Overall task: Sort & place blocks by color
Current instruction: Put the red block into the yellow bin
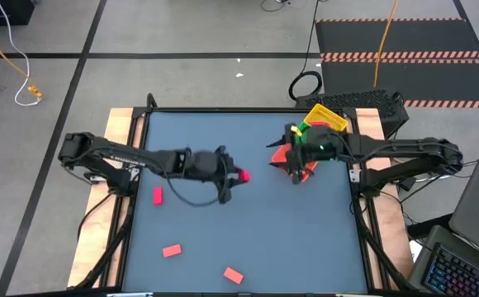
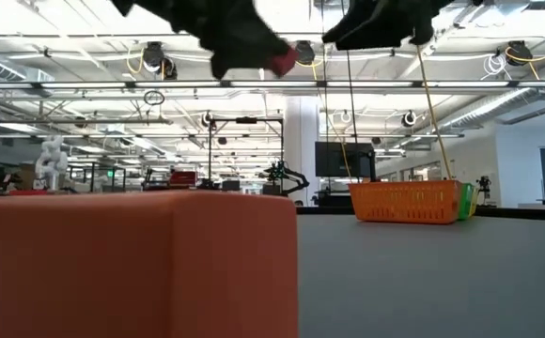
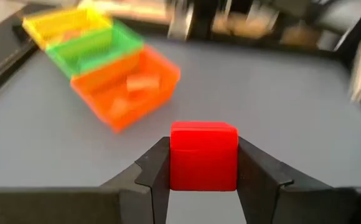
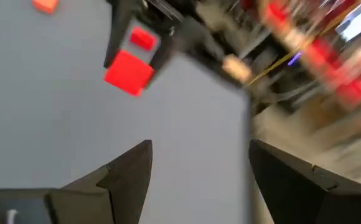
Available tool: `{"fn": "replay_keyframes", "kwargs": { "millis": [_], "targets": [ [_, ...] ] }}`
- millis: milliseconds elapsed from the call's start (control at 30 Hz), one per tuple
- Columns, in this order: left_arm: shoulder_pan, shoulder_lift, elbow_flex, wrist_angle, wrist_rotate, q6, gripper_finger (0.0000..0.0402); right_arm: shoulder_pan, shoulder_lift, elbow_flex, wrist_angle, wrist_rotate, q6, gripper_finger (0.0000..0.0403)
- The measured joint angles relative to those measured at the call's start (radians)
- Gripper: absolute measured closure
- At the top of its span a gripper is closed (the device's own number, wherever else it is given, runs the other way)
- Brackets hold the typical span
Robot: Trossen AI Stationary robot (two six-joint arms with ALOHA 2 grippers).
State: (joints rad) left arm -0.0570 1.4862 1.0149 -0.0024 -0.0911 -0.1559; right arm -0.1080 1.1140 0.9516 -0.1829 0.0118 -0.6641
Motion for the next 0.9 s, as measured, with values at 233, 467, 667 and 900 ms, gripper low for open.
{"fn": "replay_keyframes", "kwargs": {
  "millis": [233,467,667,900],
  "targets": [
    [0.132,0.007,0.000,0.265,0.288,-0.085,0.0264,0.076,-0.017,-0.231,0.523,0.149,-0.306,0.0142],
    [0.176,0.022,0.000,0.391,0.310,-0.093,0.0260,0.097,-0.014,-0.411,1.013,0.087,-0.429,0.0142],
    [0.211,0.039,0.000,0.546,0.341,-0.142,0.0262,0.097,0.005,-0.429,1.020,0.065,-0.426,0.0142],
    [0.226,0.095,0.001,0.595,0.372,-0.198,0.0262,0.097,0.038,-0.429,1.103,0.062,-0.432,0.0142]
  ]
}}
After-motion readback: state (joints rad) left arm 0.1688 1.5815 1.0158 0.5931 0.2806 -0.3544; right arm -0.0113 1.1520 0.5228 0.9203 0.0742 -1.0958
